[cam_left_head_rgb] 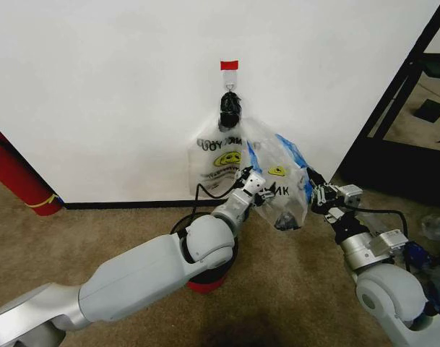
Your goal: Pick up the garbage bag from the wall and place it over the trash bin.
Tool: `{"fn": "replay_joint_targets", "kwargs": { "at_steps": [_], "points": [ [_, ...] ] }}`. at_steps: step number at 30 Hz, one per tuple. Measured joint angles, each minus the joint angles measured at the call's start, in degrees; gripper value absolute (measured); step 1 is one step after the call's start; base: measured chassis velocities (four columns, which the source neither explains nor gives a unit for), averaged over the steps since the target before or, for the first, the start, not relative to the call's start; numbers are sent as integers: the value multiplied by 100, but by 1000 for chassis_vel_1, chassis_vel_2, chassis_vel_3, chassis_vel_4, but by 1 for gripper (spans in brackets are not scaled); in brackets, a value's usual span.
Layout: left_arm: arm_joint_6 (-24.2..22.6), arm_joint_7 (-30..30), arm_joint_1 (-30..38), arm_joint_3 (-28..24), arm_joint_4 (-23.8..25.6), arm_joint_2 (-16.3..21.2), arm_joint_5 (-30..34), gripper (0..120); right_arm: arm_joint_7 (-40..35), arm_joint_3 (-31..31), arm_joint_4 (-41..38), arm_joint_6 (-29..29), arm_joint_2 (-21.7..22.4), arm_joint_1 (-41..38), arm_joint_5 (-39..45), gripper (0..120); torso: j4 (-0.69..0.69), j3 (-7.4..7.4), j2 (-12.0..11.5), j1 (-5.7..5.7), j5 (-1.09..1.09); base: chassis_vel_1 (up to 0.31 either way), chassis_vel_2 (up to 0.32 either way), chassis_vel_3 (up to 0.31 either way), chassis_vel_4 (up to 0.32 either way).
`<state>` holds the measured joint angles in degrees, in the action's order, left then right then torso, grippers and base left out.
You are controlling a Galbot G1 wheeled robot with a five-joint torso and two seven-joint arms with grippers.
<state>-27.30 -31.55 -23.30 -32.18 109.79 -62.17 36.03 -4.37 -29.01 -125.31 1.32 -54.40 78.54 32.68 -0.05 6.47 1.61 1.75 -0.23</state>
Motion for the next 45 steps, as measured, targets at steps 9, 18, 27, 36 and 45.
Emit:
{"fn": "replay_joint_targets", "kwargs": {
  "at_steps": [9, 18, 27, 36, 45],
  "points": [
    [-27, -35, 8, -18, -1, 11, 153, 28, 8, -75, -22, 5, 87, 38, 46, 0, 0, 0, 0, 0, 0, 0, 0, 0, 0],
    [129, -52, -1, 14, 99, -25, 190, 0, 5, -104, 15, 7, 36, 68, 32, 0, -1, 0, 0, 0, 0, 0, 0, 0, 0],
    [706, -247, -466, 781, 636, 344, 493, 0, -233, -239, -37, -16, -187, 92, 461, 0, -1, 0, 0, 0, 0, 0, 0, 0, 0],
    [1054, -191, -1892, 2480, 1431, 993, 678, 0, -339, -309, -166, -100, -477, 289, 991, 0, 2, -1, 0, 0, -1, 0, 0, 0, 0],
    [1230, -131, -3613, 3542, 2016, 1304, 582, 0, -280, 52, 29, -45, -760, 495, 680, 0, 0, -1, 1, -1, 0, 0, 0, 0, 0]
  ]
}}
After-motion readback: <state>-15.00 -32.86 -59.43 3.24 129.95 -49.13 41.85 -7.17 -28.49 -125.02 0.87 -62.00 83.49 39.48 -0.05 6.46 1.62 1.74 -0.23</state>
